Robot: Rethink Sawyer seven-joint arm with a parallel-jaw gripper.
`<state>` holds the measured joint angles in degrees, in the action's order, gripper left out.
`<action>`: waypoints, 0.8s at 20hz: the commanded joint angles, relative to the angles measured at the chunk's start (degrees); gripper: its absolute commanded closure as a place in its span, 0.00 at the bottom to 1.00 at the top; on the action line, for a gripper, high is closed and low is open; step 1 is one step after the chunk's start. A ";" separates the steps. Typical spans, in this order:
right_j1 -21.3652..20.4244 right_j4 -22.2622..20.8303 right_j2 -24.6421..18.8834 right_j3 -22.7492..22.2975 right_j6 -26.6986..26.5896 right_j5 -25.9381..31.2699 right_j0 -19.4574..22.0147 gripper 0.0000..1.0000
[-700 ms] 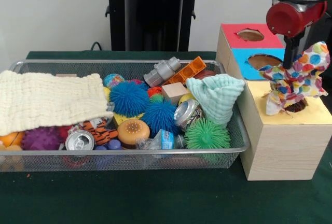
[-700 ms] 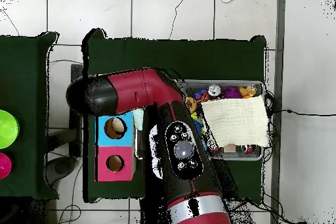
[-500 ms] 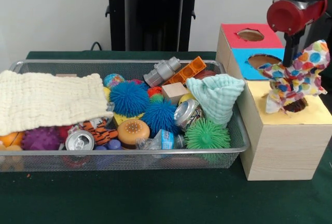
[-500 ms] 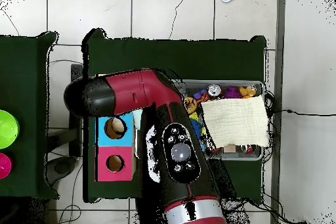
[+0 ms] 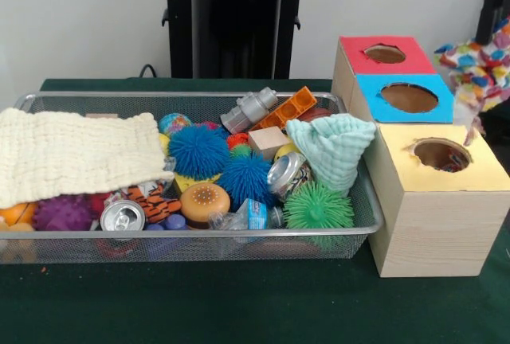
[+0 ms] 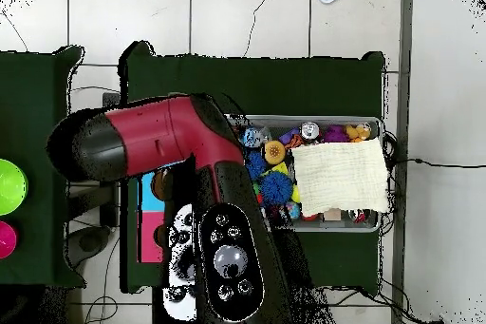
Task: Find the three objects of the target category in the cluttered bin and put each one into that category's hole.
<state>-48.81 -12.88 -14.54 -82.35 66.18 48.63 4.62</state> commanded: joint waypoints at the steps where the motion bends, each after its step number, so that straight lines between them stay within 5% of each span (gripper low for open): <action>1: -1.79 -0.02 2.17 1.25 8.57 8.66 0.30 1.00; 6: 2.45 -0.80 1.83 -1.87 10.19 -0.59 1.27 1.00; 16: 7.90 -2.32 1.73 -2.32 8.13 -8.93 3.20 1.00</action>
<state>-46.79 -13.03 -13.72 -81.01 66.18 42.84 5.56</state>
